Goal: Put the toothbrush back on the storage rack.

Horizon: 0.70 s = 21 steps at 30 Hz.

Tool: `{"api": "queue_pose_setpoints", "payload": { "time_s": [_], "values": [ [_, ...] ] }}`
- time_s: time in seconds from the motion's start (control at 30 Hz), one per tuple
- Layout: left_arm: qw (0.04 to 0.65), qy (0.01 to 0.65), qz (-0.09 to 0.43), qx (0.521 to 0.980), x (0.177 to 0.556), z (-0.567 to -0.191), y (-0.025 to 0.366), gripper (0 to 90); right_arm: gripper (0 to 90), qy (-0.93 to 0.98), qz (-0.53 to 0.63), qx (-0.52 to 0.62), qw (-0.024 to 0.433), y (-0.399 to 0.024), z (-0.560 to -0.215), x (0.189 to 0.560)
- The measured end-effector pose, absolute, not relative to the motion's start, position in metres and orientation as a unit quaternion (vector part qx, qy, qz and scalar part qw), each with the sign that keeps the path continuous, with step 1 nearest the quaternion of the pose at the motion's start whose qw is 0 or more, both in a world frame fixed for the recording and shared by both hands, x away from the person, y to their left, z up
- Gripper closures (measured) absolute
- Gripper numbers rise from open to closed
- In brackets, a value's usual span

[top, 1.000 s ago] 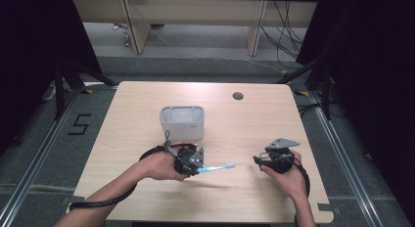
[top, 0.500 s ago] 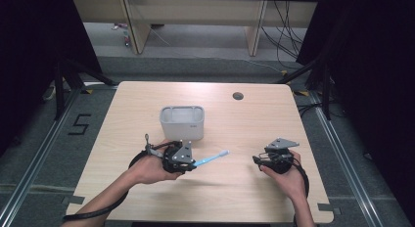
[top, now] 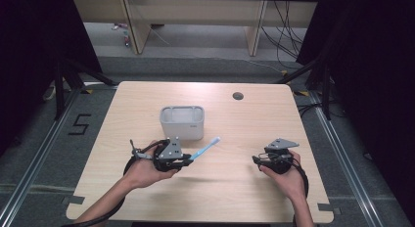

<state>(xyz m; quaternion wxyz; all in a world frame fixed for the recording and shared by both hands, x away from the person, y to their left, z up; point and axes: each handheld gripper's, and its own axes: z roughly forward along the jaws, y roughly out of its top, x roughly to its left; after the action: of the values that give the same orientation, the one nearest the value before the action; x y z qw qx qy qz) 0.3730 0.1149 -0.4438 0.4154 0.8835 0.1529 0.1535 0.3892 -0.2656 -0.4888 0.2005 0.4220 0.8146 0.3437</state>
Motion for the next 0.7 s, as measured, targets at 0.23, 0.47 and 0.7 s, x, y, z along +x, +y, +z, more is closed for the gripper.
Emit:
{"api": "queue_pose_setpoints", "payload": {
  "time_s": [0.23, 0.47, 0.7],
  "values": [
    [0.46, 0.184, 0.169, 0.852, 0.371, -0.443, 0.122, 78.8, 38.9, 0.816, 0.343, 0.418, 0.206, -0.264, -0.489, 0.389],
    [0.483, 0.202, 0.179, 0.833, 0.37, -0.44, 0.131, 78.9, 38.4, 0.812, 0.348, 0.422, 0.204, -0.264, -0.489, 0.388],
    [0.511, 0.217, 0.204, 0.807, 0.369, -0.437, 0.138, 78.9, 38.4, 0.812, 0.35, 0.416, 0.214, -0.265, -0.489, 0.389]
  ]
}}
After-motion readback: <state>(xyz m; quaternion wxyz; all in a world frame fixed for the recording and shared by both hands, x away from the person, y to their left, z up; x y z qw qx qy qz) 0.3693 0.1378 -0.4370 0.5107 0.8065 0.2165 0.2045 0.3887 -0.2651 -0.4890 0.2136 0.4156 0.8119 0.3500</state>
